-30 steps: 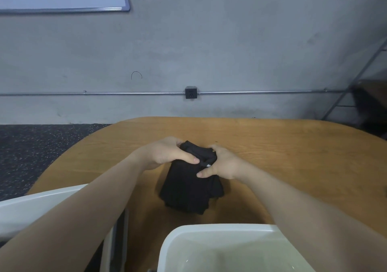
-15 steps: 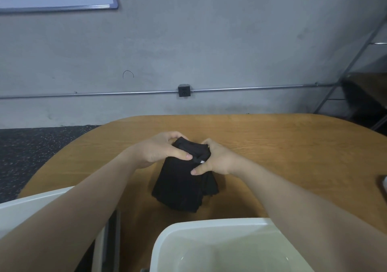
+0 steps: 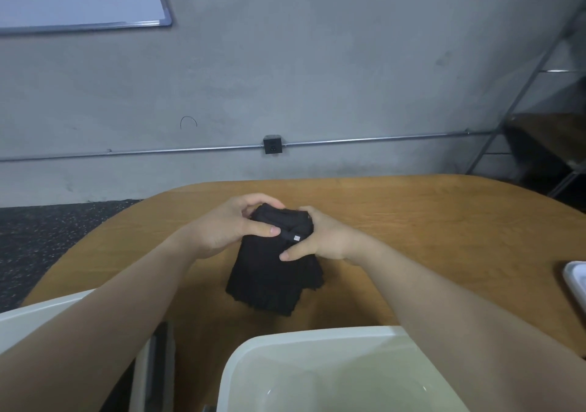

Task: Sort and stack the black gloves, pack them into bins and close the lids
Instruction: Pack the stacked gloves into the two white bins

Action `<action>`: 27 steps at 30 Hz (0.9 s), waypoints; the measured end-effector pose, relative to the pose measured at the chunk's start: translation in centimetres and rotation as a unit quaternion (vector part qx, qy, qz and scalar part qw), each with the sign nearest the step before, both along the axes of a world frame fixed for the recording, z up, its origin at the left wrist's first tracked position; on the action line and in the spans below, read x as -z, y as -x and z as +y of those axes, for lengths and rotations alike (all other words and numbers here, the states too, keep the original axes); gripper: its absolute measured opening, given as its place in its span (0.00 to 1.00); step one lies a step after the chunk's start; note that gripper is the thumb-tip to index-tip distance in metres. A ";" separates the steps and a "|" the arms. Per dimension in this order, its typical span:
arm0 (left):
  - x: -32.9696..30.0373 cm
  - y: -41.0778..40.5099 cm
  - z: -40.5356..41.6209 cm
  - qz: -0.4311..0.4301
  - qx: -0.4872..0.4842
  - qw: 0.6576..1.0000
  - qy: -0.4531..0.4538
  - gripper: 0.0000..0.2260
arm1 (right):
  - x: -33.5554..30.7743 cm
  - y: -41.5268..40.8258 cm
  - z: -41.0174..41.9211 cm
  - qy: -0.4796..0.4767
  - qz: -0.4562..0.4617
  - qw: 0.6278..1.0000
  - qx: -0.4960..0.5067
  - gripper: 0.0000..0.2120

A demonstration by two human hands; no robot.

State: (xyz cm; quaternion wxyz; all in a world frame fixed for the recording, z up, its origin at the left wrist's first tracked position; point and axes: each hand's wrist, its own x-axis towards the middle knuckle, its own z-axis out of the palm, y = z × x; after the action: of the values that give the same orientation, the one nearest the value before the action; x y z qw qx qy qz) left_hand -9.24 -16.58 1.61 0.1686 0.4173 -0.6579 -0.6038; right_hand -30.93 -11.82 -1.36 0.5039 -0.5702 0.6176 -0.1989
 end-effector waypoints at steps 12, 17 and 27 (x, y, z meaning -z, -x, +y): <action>-9.4 -0.3 5.7 0.123 -0.058 0.985 0.105 0.18 | -8.5 0.6 5.0 0.097 -0.171 0.980 0.033 0.32; -14.3 -0.3 11.2 0.147 -0.032 0.975 0.162 0.20 | -12.9 0.7 10.2 0.165 -0.194 0.967 0.027 0.32; -13.7 -1.8 24.1 0.175 -0.035 0.965 0.192 0.21 | -13.7 0.0 23.7 0.225 -0.159 0.961 0.031 0.30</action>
State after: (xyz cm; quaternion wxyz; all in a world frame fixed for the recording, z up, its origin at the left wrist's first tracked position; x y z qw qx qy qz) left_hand -7.46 7.50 15.28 0.3787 0.2876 -0.7070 -0.5235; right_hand -30.90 11.84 12.34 0.4478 -0.6104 0.4859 -0.4369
